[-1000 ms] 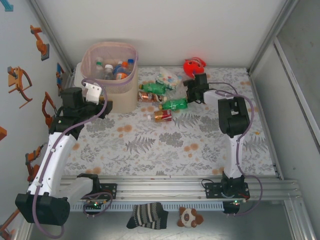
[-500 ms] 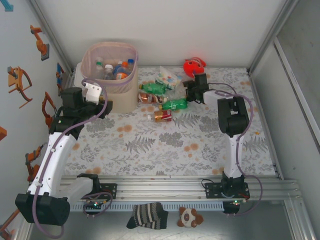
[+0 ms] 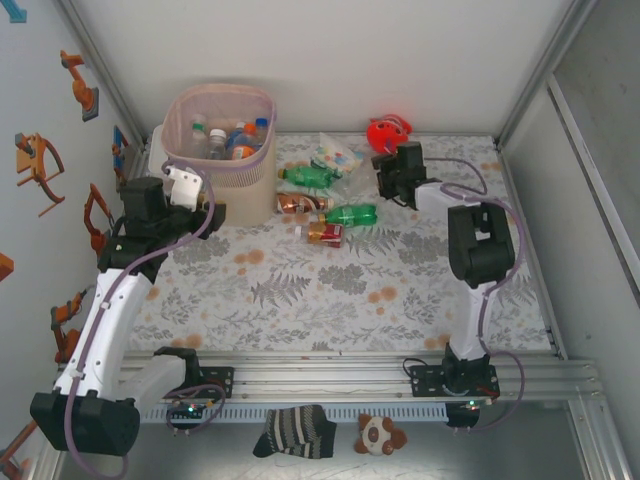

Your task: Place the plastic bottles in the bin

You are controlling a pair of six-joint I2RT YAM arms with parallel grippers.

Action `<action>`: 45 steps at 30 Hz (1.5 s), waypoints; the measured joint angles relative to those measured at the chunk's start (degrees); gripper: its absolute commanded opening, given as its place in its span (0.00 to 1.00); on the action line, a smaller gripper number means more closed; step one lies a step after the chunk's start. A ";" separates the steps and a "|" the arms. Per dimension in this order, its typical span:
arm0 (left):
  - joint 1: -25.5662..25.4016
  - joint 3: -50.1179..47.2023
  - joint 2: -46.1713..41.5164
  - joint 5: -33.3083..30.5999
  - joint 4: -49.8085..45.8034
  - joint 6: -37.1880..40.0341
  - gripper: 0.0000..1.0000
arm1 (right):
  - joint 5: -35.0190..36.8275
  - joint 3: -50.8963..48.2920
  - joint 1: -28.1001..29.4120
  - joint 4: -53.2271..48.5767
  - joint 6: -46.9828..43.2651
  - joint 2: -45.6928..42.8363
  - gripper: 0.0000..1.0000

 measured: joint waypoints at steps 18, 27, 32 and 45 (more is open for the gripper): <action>-3.72 -0.50 -2.60 10.78 10.19 -7.17 0.63 | -5.90 -7.85 0.22 -0.50 -34.53 -28.98 0.53; -12.17 3.17 2.56 18.58 16.04 -10.97 0.71 | -19.21 -11.26 2.49 2.67 -44.15 -36.20 0.46; -16.92 5.62 5.44 21.75 19.52 -12.57 0.83 | -26.75 -11.26 5.05 3.45 -46.93 -38.75 0.46; -26.10 12.72 13.42 29.00 23.17 -15.37 0.89 | -37.44 -11.23 12.83 3.37 -54.60 -47.43 0.46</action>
